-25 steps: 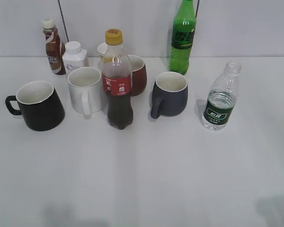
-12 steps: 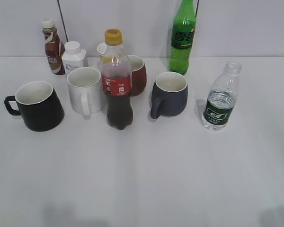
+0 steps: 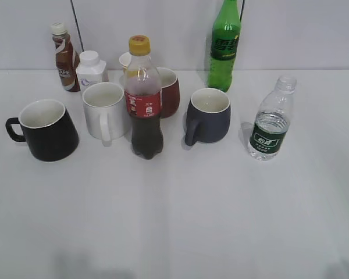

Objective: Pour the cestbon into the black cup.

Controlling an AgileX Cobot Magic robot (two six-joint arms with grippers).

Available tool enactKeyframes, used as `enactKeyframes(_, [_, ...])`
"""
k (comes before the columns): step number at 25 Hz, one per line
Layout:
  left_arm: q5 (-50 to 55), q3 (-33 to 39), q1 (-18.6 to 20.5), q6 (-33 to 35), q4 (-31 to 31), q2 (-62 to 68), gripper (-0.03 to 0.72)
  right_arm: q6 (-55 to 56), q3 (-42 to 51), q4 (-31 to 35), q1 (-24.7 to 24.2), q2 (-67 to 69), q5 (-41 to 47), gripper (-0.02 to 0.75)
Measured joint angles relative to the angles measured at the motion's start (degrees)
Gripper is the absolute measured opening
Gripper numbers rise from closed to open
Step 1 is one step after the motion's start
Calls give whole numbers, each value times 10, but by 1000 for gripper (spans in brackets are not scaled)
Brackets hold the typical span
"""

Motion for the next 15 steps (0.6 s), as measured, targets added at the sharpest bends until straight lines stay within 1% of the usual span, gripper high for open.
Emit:
enactKeyframes(2, [-1, 0, 10, 0, -1, 0, 375, 0, -2, -3, -26, -11, 1, 592])
enactKeyframes(4, [-1, 0, 16, 0, -1, 0, 375, 0, -2, -3, -36, -13, -1, 592])
enactKeyframes(10, [-1, 0, 16, 0, -1, 0, 374, 0, -2, -4, -38, -13, -1, 591])
enactKeyframes(15, [-1, 0, 16, 0, -1, 0, 353, 0, -2, -4, -38, -13, -1, 591])
